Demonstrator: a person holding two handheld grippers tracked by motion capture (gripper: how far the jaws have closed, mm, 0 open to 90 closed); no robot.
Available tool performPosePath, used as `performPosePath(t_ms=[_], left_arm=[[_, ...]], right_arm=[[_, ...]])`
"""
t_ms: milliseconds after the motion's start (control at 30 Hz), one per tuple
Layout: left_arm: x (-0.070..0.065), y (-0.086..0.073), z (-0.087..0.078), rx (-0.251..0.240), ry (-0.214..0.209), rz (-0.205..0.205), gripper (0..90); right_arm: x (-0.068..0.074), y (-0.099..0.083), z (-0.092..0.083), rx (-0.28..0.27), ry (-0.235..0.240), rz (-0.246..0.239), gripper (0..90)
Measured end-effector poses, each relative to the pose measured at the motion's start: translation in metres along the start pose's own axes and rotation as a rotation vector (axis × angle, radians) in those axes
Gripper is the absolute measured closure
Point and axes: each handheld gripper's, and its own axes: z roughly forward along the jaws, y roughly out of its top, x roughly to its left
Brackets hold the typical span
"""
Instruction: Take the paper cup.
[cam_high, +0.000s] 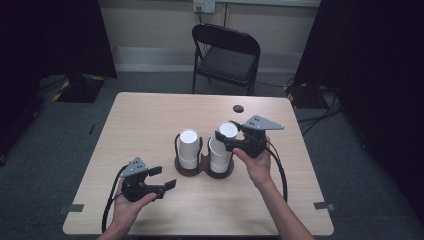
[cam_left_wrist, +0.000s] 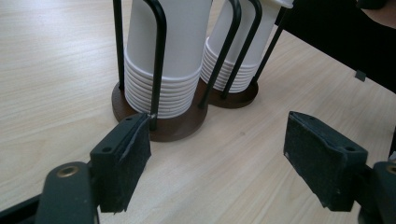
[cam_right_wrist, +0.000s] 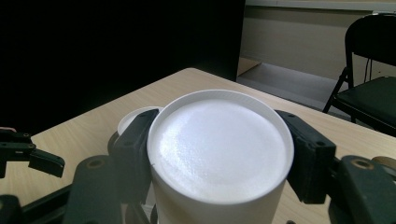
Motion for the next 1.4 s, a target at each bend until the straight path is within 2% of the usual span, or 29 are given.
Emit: performPosePath(t_ms=[867,1400], left_arm=[[-0.004,0.002,0.001,-0.008,0.001,0.010,26.2],[-0.012,0.008,0.001,-0.033,-0.014,0.011,30.1]], right_arm=[[-0.001,0.006,-0.007,-0.044,0.013,0.024,35.3],[-0.002,0.012,-0.026,-0.082,0.011,0.063,35.3]])
